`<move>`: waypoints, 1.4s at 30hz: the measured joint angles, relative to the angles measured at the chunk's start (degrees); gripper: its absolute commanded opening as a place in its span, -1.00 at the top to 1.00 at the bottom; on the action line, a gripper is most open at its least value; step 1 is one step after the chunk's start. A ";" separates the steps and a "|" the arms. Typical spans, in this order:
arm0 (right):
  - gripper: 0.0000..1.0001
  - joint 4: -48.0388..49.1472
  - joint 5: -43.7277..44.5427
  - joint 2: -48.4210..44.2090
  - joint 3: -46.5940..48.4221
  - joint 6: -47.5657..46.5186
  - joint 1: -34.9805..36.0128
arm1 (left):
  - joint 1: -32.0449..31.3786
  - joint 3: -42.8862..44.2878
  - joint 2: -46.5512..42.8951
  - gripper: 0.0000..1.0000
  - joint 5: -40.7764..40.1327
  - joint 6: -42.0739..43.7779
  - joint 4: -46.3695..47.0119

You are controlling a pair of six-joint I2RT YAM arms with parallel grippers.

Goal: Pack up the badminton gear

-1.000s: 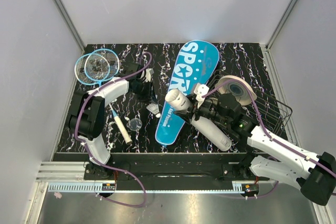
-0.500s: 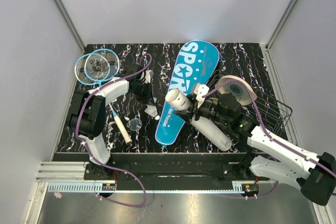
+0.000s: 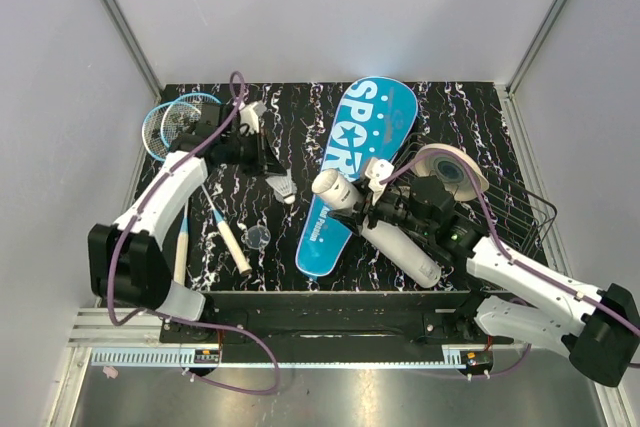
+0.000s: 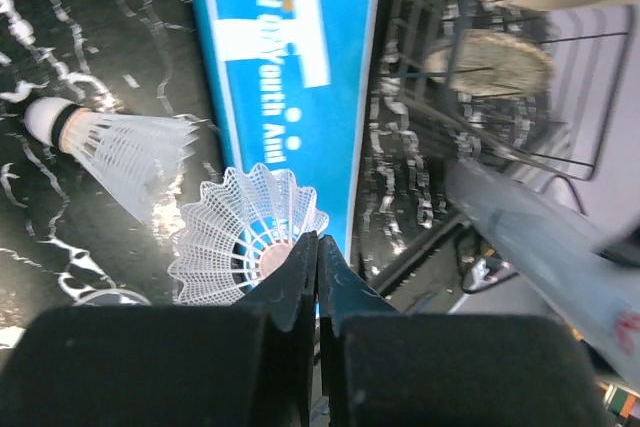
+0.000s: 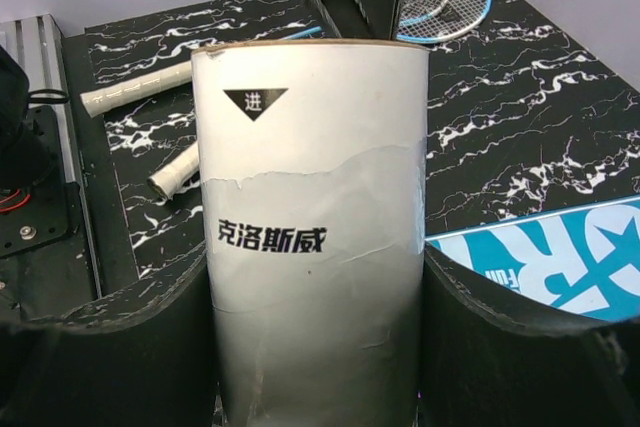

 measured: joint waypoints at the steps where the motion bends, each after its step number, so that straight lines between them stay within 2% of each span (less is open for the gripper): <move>1: 0.46 0.09 0.02 0.39 0.11 0.00 0.02 | 0.35 0.35 -1.29 1.00 1.25 -0.44 0.04; 7: 0.46 0.07 0.00 2.03 0.79 0.00 0.04 | 1.07 1.07 -9.57 1.00 8.39 -5.40 3.17; 11: 0.46 0.07 -0.02 2.80 1.14 0.00 0.04 | 1.05 1.03 -16.46 1.00 11.41 -10.93 10.25; 17: 0.46 0.07 -0.55 3.91 1.62 0.17 0.04 | 0.02 0.13 -24.79 1.00 11.80 -18.86 22.91; 25: 0.46 0.13 -1.07 4.39 1.84 0.28 0.04 | -6.93 -0.48 -23.37 1.00 10.54 -21.51 27.28; 42: 0.48 1.81 -0.87 3.63 1.81 1.73 0.04 | -10.97 -2.75 -21.86 1.00 8.98 -21.51 26.88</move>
